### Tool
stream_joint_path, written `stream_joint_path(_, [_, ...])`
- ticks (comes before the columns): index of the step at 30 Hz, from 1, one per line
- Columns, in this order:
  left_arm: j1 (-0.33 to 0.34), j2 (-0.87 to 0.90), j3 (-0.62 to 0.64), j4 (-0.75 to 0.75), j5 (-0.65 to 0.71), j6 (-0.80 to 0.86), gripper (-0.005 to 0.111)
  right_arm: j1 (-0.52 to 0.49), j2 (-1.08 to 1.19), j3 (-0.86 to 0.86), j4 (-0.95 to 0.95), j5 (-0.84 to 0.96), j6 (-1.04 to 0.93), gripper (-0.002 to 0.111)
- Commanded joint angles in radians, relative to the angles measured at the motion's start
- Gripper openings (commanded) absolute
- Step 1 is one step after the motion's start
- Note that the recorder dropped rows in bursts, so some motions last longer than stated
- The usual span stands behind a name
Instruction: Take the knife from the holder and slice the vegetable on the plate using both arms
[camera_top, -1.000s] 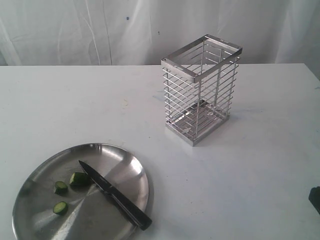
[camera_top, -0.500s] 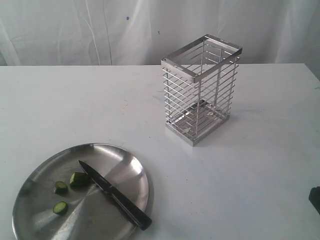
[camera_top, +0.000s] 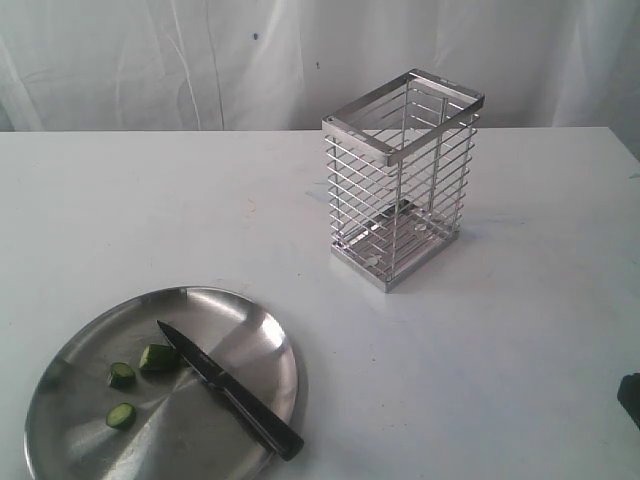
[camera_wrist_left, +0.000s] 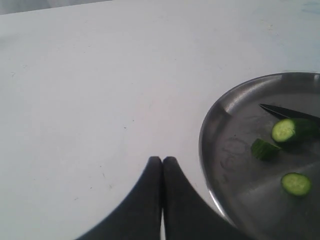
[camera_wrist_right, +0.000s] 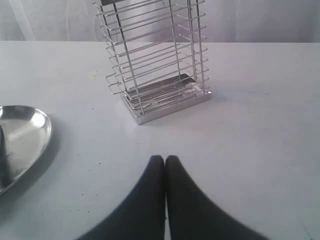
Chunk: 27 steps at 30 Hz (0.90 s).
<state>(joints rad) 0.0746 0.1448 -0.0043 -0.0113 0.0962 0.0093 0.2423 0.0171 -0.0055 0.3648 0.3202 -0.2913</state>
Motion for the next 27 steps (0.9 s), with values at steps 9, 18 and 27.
stream_joint_path(9, [-0.006, -0.005, 0.004, -0.002, 0.004, -0.009, 0.000, -0.004, -0.005, 0.006, 0.001, -0.007, 0.017, 0.000])
stream_joint_path(18, [-0.006, -0.005, 0.004, -0.002, 0.004, -0.009, 0.000, -0.004, -0.005, 0.006, 0.001, -0.007, 0.017, 0.000])
stream_joint_path(27, [-0.006, -0.005, 0.004, -0.002, 0.004, -0.009, 0.000, -0.004, -0.005, 0.006, 0.001, -0.007, 0.017, 0.000])
